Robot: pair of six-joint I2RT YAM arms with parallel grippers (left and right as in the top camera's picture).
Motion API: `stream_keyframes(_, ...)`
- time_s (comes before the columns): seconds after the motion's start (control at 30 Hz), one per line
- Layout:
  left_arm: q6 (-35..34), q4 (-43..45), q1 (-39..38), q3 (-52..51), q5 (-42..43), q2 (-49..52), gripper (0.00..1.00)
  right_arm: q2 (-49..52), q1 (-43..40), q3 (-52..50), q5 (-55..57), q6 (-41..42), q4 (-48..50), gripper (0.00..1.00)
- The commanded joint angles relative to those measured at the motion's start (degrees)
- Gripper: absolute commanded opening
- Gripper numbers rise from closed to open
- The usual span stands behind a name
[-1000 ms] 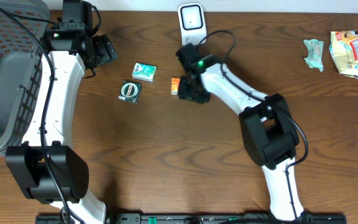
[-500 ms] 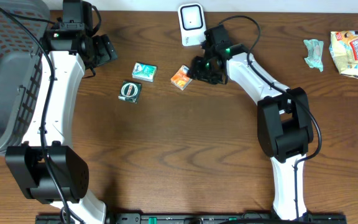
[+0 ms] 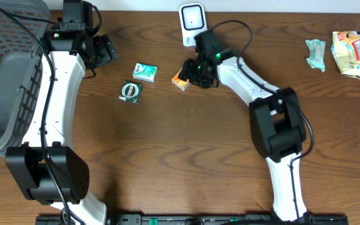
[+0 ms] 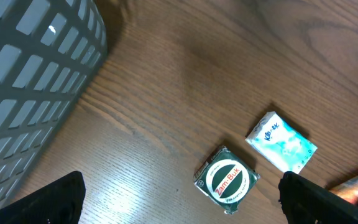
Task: Scan the item barcode
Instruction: 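Hold the orange Kleenex pack under the scanner with the right gripper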
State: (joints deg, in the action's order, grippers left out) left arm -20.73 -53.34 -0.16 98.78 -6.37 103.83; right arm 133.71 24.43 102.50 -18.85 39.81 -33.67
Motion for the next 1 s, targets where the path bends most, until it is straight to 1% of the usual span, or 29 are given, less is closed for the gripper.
stream_keyframes(0.0, 0.35, 0.00, 0.00, 0.33, -0.72, 0.33, 0.98, 4.59, 0.72, 0.76, -1.11, 2.38, 0.00, 0.49)
stream_keyframes(0.07, 0.35, 0.00, 0.00, 0.33, -0.72, 0.33, 0.98, 5.66, 0.70, 0.76, -1.20, 2.38, -0.42, 0.42)
stream_keyframes(0.13, 0.35, 0.00, 0.00, 0.33, -0.72, 0.33, 0.98, 5.84, 0.59, 0.76, -1.11, 2.32, -0.90, 0.33)
stream_keyframes(0.23, 0.35, 0.00, -0.02, 0.33, -0.72, 0.33, 0.98, 5.46, -0.04, 0.79, -1.49, -0.46, -1.16, 0.12)
stream_keyframes(0.3, 0.35, 0.00, 0.00, 0.33, -0.72, 0.35, 0.98, 4.98, -0.57, 0.79, -2.84, -2.78, -1.42, 0.01)
stream_keyframes(0.4, 0.35, 0.00, 0.00, 0.33, -0.72, 0.35, 0.98, 3.54, -2.05, 0.79, -7.91, -6.64, -2.10, 0.01)
stream_keyframes(0.5, 0.35, 0.00, 0.00, 0.33, -0.72, 0.33, 0.98, 1.57, -4.13, 0.79, -16.06, -11.76, -1.95, 0.01)
stream_keyframes(0.63, 0.35, 0.00, 0.00, 0.33, -0.72, 0.33, 0.98, -1.20, -7.43, 0.79, -28.74, -20.81, -1.46, 0.01)
stream_keyframes(0.73, 0.35, 0.00, 0.00, 0.33, -0.72, 0.33, 0.98, -2.54, -10.88, 0.79, -41.75, -26.49, -0.85, 0.01)
stream_keyframes(0.77, 0.33, 0.00, 0.00, 0.33, -0.72, 0.33, 0.98, -2.62, -12.48, 0.79, -48.09, -28.57, -0.07, 0.01)
stream_keyframes(0.87, 0.35, 0.00, 0.00, 0.33, -0.72, 0.35, 0.98, -2.56, -16.33, 0.79, -60.85, -31.76, 1.01, 0.01)
stream_keyframes(0.97, 0.35, 0.00, -0.02, 0.33, -0.72, 0.35, 0.98, -2.56, -19.71, 0.79, -70.12, -35.19, 1.18, 0.01)
